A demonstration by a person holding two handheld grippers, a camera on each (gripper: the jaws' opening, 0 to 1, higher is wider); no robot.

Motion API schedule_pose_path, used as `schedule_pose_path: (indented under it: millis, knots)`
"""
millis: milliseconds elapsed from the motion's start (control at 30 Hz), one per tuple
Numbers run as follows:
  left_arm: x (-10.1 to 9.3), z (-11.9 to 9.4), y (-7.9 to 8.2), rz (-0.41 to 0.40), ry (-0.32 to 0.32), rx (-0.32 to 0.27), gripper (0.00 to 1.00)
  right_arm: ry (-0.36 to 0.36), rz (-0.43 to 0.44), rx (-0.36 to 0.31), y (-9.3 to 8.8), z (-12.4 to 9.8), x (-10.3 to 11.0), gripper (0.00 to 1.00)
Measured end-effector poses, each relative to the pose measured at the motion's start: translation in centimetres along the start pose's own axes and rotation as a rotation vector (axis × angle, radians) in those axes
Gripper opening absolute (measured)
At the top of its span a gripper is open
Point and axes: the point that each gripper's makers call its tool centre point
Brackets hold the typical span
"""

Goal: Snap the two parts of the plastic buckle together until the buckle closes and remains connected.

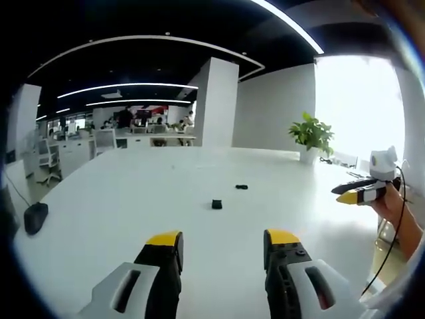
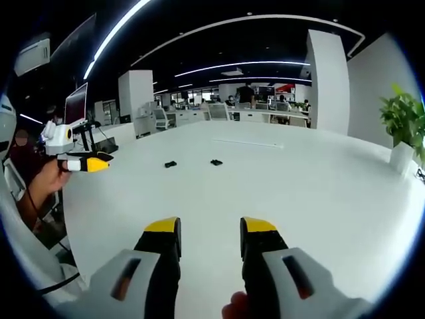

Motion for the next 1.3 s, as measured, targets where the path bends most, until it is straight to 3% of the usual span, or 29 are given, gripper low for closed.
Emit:
schedule_pose_path:
  millis: [1300]
  knots:
    - [0.7,1.9,1.0,0.004,-0.014,0.012,0.47,0.029,-0.031,0.013,1.3,2.4,-0.7,0.35]
Point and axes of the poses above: the point that each gripper's makers call its tool centre point, and the gripper's own axes: z roughly forward along the fingers, x roughly to its left, y roughly out of its top, and after that the axes turned 12 degrees about x, right-handed
